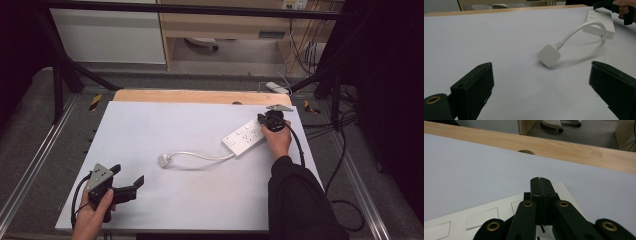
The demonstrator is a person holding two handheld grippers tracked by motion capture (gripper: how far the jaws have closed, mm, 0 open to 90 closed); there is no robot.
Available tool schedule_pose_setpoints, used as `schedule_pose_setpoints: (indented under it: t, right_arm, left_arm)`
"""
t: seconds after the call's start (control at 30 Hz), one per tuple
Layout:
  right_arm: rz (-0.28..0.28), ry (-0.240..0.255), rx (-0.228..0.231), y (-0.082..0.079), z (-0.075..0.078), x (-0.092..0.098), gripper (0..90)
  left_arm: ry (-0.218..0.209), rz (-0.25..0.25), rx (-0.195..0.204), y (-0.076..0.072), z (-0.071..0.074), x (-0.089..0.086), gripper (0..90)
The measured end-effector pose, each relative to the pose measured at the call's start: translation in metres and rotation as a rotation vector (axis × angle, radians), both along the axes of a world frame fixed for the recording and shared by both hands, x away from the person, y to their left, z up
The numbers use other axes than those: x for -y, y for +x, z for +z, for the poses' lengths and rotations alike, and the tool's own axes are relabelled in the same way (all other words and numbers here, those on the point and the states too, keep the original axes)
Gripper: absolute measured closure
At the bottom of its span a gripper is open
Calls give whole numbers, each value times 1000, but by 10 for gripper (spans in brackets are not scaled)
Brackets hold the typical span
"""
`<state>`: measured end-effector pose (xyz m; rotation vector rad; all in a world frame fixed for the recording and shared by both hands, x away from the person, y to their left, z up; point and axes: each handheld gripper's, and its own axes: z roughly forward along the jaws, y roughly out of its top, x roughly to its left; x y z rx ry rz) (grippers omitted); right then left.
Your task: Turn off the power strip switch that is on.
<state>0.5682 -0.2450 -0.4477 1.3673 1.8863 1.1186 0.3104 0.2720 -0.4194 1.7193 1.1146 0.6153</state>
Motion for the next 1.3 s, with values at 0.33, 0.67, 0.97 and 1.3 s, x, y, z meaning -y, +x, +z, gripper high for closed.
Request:
schedule_pose_setpoints:
  t: [0.33,0.67,0.97,1.3]
  right_arm:
    - [-3,8,4,0,-1,0,900]
    - [-4,8,0,0,-3,2,900]
    - [-3,-3,-9,0,-2,2,900]
    - [-8,-6,-14,1,-1,1,900]
  left_arm:
    - [1,-2,0,0,0,0,58]
    - [4,-6,-1,0,0,0,59]
    - [1,-5,1,0,0,0,59]
    - [0,-4,2,0,0,0,59]
